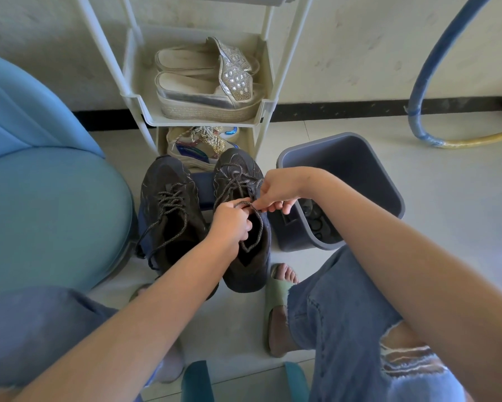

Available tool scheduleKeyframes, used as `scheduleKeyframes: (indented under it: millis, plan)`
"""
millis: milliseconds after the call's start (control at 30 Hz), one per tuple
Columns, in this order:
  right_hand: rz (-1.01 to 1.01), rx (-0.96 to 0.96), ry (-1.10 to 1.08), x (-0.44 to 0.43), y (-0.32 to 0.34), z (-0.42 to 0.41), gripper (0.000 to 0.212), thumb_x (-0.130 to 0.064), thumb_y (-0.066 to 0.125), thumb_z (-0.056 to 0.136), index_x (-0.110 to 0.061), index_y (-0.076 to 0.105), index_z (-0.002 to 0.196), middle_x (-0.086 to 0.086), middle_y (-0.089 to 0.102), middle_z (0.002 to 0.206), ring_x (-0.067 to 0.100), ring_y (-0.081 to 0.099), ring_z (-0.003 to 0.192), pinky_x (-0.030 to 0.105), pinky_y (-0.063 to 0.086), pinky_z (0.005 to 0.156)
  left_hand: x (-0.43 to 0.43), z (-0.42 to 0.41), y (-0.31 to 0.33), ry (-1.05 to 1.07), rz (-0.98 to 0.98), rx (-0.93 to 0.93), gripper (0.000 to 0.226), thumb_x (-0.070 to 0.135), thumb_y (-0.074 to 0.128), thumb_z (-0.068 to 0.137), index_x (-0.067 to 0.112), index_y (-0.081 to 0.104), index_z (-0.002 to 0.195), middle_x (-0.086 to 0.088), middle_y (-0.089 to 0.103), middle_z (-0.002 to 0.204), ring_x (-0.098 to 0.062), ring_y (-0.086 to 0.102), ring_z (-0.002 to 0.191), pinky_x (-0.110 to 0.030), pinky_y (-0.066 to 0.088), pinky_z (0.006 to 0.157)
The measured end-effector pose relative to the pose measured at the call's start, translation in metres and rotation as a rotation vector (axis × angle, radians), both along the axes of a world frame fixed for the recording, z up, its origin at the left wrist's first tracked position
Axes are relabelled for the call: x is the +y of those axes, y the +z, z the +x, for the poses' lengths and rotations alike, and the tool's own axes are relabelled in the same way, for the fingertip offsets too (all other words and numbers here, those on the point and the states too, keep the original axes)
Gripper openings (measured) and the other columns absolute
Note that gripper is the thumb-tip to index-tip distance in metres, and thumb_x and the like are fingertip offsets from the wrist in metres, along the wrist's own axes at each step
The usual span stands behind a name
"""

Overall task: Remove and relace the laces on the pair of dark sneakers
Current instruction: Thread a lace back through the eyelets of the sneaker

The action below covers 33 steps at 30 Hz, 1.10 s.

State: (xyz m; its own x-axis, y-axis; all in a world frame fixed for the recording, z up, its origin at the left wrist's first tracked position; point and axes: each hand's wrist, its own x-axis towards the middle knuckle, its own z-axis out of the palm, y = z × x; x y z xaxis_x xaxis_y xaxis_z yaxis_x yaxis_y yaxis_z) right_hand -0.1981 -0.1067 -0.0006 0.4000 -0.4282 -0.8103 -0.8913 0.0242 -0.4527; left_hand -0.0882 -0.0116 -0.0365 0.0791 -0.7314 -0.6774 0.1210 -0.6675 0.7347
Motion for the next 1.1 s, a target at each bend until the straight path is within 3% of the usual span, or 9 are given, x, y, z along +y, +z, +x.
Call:
scheduleKeyframes:
  millis: [267, 433, 500, 600, 767, 833, 900, 967, 1100]
  plan:
    - [0.037, -0.05, -0.058, -0.001, 0.003, -0.006, 0.025, -0.01, 0.062, 0.091, -0.005, 0.06, 0.067, 0.003, 0.05, 0.055, 0.008, 0.047, 0.045, 0.017, 0.047, 0.052, -0.004, 0.002, 0.002, -0.149, 0.012, -0.017, 0.034, -0.001, 0.046, 0.095, 0.004, 0.052, 0.128, -0.001, 0.037, 0.061, 0.0, 0.034, 0.03, -0.012, 0.025, 0.03]
    - [0.067, -0.089, -0.077, -0.002, 0.0, -0.007, 0.017, -0.011, 0.064, 0.09, -0.007, 0.065, 0.074, 0.005, 0.056, 0.064, 0.012, 0.054, 0.057, 0.021, 0.054, 0.06, 0.009, 0.0, -0.009, -0.505, -0.152, -0.4, 0.01, 0.013, 0.065, 0.086, 0.003, 0.063, 0.091, 0.001, 0.052, 0.062, -0.019, 0.052, 0.063, -0.028, 0.044, 0.065]
    - [0.07, -0.074, 0.013, -0.001, 0.004, -0.004, 0.019, -0.012, 0.065, 0.089, -0.011, 0.064, 0.07, 0.003, 0.055, 0.063, 0.012, 0.052, 0.058, 0.021, 0.052, 0.061, 0.012, -0.002, -0.015, -0.459, -0.184, -0.493, 0.012, 0.019, 0.065, 0.086, 0.006, 0.067, 0.088, -0.003, 0.065, 0.073, -0.023, 0.06, 0.078, -0.033, 0.045, 0.077]
    - [0.304, -0.004, 0.251, 0.005, 0.021, -0.004, 0.018, -0.015, 0.067, 0.088, -0.016, 0.067, 0.07, -0.002, 0.057, 0.064, 0.009, 0.051, 0.059, 0.019, 0.05, 0.062, 0.013, -0.002, -0.022, -0.411, -0.199, -0.547, 0.021, 0.014, 0.058, 0.088, 0.002, 0.06, 0.071, -0.013, 0.061, 0.071, -0.03, 0.056, 0.073, -0.038, 0.045, 0.071]
    - [0.487, 0.39, 0.627, 0.017, 0.021, -0.01, 0.022, -0.035, 0.067, 0.087, -0.014, 0.072, 0.095, -0.002, 0.052, 0.065, 0.014, 0.056, 0.066, 0.018, 0.051, 0.064, 0.01, 0.001, -0.016, -0.491, -0.192, -0.553, 0.024, 0.024, 0.058, 0.092, 0.005, 0.062, 0.078, -0.006, 0.061, 0.075, -0.025, 0.057, 0.078, -0.034, 0.041, 0.071]
    - [0.417, 0.464, 0.525, 0.012, 0.016, -0.02, 0.046, -0.05, 0.061, 0.088, -0.008, 0.068, 0.107, -0.002, 0.061, 0.072, 0.024, 0.069, 0.087, 0.02, 0.056, 0.072, 0.005, 0.003, -0.012, -0.483, -0.142, -0.496, 0.024, 0.022, 0.051, 0.097, 0.007, 0.069, 0.102, -0.009, 0.068, 0.098, -0.028, 0.06, 0.097, -0.034, 0.045, 0.087]
    - [0.205, 0.285, 0.221, 0.003, 0.009, -0.024, 0.055, -0.059, 0.048, 0.09, -0.008, 0.069, 0.099, 0.0, 0.068, 0.077, 0.017, 0.068, 0.076, 0.02, 0.054, 0.062, 0.002, 0.006, -0.009, -0.441, -0.124, -0.446, 0.026, 0.016, 0.049, 0.097, 0.006, 0.067, 0.114, -0.011, 0.067, 0.105, -0.028, 0.059, 0.104, -0.034, 0.044, 0.091]
    - [0.004, 0.11, 0.001, 0.002, 0.001, -0.018, 0.059, -0.059, 0.042, 0.093, -0.007, 0.069, 0.089, 0.004, 0.064, 0.071, 0.013, 0.057, 0.057, 0.019, 0.047, 0.053, 0.003, 0.006, -0.006, -0.438, -0.114, -0.415, 0.023, 0.013, 0.049, 0.097, 0.005, 0.066, 0.11, -0.008, 0.064, 0.091, -0.023, 0.057, 0.092, -0.028, 0.04, 0.077]
    - [-0.182, 0.072, 0.114, 0.008, -0.009, -0.001, 0.043, -0.045, 0.052, 0.095, -0.01, 0.06, 0.07, 0.0, 0.058, 0.061, 0.008, 0.05, 0.046, 0.015, 0.043, 0.048, 0.007, 0.004, -0.006, -0.483, -0.112, -0.434, 0.018, 0.019, 0.055, 0.094, 0.005, 0.067, 0.094, -0.013, 0.062, 0.081, -0.027, 0.056, 0.083, -0.034, 0.043, 0.075]
